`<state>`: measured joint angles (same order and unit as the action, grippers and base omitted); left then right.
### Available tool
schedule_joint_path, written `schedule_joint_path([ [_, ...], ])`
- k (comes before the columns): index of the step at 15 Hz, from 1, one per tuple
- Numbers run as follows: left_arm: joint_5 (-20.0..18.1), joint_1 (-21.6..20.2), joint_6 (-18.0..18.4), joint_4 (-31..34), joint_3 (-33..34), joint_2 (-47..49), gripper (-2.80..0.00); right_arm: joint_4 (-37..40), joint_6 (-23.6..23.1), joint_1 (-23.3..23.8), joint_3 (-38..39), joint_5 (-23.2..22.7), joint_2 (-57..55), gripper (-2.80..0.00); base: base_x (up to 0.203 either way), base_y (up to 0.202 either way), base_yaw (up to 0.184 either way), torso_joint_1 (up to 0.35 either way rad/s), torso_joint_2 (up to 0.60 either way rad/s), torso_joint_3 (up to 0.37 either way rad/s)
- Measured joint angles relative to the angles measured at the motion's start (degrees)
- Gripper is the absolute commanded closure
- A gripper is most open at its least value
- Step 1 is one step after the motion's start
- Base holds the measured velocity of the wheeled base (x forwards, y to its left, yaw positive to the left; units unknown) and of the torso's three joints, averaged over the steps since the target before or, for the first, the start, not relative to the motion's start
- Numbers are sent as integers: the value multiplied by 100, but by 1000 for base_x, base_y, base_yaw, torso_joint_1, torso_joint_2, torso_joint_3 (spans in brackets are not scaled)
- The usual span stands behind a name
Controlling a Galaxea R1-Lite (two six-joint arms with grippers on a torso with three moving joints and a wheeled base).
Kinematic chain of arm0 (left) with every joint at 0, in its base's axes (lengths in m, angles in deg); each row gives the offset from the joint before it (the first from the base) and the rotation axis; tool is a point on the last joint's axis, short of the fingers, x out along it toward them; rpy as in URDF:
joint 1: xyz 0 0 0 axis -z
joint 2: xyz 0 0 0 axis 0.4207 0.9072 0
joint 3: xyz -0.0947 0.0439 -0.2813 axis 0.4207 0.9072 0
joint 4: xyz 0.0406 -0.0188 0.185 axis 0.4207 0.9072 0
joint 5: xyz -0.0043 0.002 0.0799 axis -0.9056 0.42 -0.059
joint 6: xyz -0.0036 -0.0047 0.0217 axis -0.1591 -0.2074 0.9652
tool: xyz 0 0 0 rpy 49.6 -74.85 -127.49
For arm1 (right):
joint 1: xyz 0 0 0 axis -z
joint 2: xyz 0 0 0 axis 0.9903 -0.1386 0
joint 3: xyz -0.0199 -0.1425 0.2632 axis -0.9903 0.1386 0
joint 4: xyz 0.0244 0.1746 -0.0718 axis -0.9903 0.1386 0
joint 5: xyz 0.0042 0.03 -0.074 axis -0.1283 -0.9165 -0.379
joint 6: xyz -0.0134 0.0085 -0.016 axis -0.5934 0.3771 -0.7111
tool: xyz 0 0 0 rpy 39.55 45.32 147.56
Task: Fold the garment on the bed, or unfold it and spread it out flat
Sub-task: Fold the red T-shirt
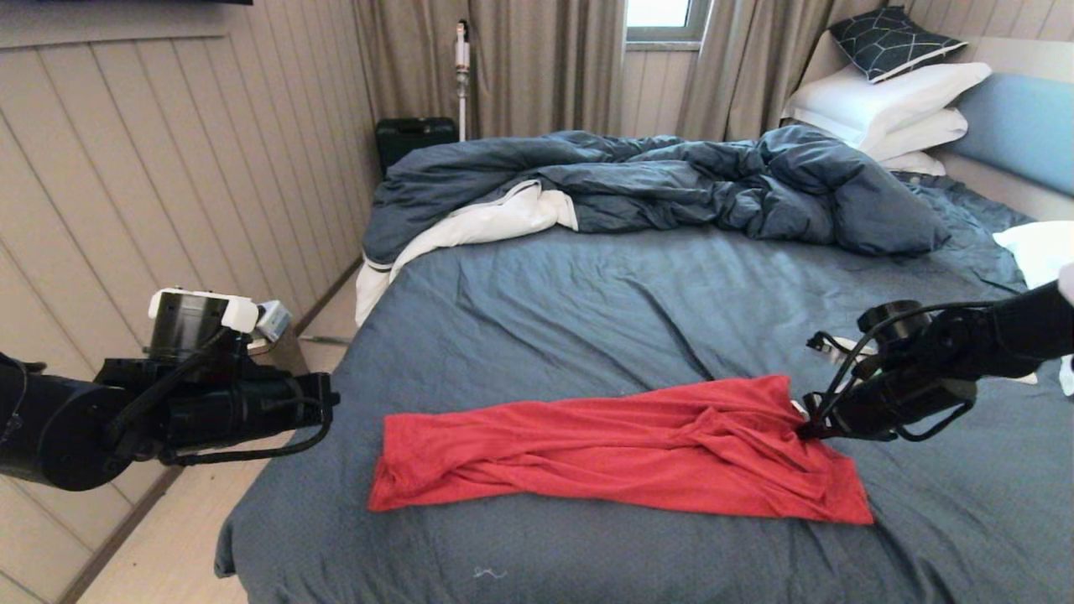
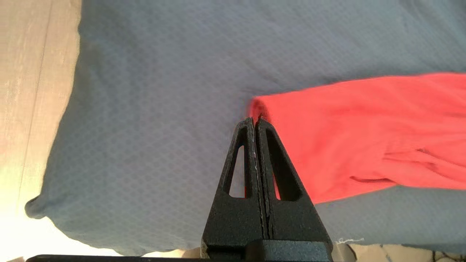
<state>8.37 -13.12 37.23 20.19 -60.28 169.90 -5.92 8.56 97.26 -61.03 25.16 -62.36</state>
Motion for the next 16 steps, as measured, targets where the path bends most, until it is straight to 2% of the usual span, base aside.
schedule_joint_path([
  [8, -7, 55, 6, -12, 52, 4, 0, 39, -435, 1225, -340, 102, 153, 0, 0, 0, 0, 0, 0, 0],
  [10, -5, 66, 5, -10, 61, 0, 0, 317, -531, 1527, -594, 79, 229, 0, 0, 0, 0, 0, 0, 0],
  [13, -3, 64, 0, -10, 65, -27, 0, 623, -558, 1644, -835, 38, 414, 0, 0, 0, 0, 0, 0, 0],
  [16, -1, 88, 0, -10, 65, -49, 0, 961, -525, 1497, -897, -69, 867, 0, 0, 0, 0, 0, 0, 0],
])
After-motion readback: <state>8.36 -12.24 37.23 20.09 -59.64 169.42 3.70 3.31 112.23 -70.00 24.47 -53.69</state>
